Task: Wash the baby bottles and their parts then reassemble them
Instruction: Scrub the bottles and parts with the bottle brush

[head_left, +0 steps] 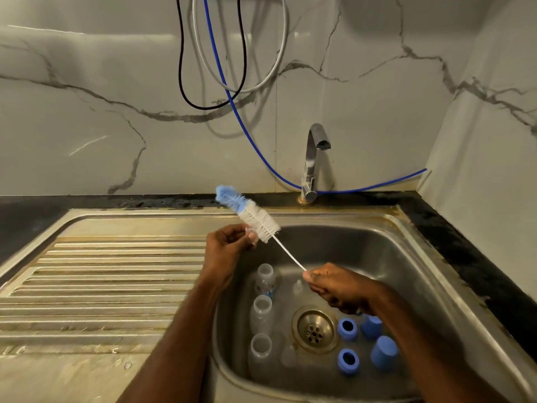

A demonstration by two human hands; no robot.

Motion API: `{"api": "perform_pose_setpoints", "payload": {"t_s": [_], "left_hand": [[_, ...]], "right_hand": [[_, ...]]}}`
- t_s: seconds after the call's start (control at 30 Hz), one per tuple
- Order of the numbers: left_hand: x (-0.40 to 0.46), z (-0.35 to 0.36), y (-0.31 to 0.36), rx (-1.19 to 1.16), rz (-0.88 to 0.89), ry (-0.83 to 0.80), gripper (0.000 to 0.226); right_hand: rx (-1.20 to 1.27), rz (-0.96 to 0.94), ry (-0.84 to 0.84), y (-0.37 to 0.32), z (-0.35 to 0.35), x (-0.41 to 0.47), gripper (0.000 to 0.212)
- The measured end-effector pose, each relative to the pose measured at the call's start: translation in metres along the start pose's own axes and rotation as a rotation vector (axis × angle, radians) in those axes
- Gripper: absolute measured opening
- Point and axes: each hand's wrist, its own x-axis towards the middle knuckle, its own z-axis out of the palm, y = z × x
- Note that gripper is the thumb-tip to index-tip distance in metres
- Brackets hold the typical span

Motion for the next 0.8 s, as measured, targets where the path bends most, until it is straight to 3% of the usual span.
{"api": "perform_pose_setpoints", "payload": {"t_s": [0.13, 0.27, 0.4, 0.57, 0.8], "left_hand": [[-0.001, 0.000, 0.002, -0.071, -0.118, -0.134, 0.015], [-0.002, 0.002, 0.004, -0.223, -0.245, -0.168, 0.012], [0.001, 0.001, 0.003, -0.209, -0.298, -0.156, 0.011], [0.002, 0.002, -0.006, 0.103, -0.156, -0.080, 0.007], [0.007, -0.006, -0.002, -0.035, -0.040, 0.107, 0.014]], "right_hand": [[-0.078, -0.053, 0.106, 0.001, 0.006, 0.002, 0.044], [-0.126, -0.134, 0.162, 0.003, 0.009, 0.007, 0.043], [-0.165, -0.192, 0.221, 0.003, 0.010, 0.014, 0.044], [-0.086, -0.214, 0.307, 0.003, 0.009, 0.022, 0.044], [-0.197, -0.146, 0.208, 0.013, 0.002, 0.019, 0.047]]}}
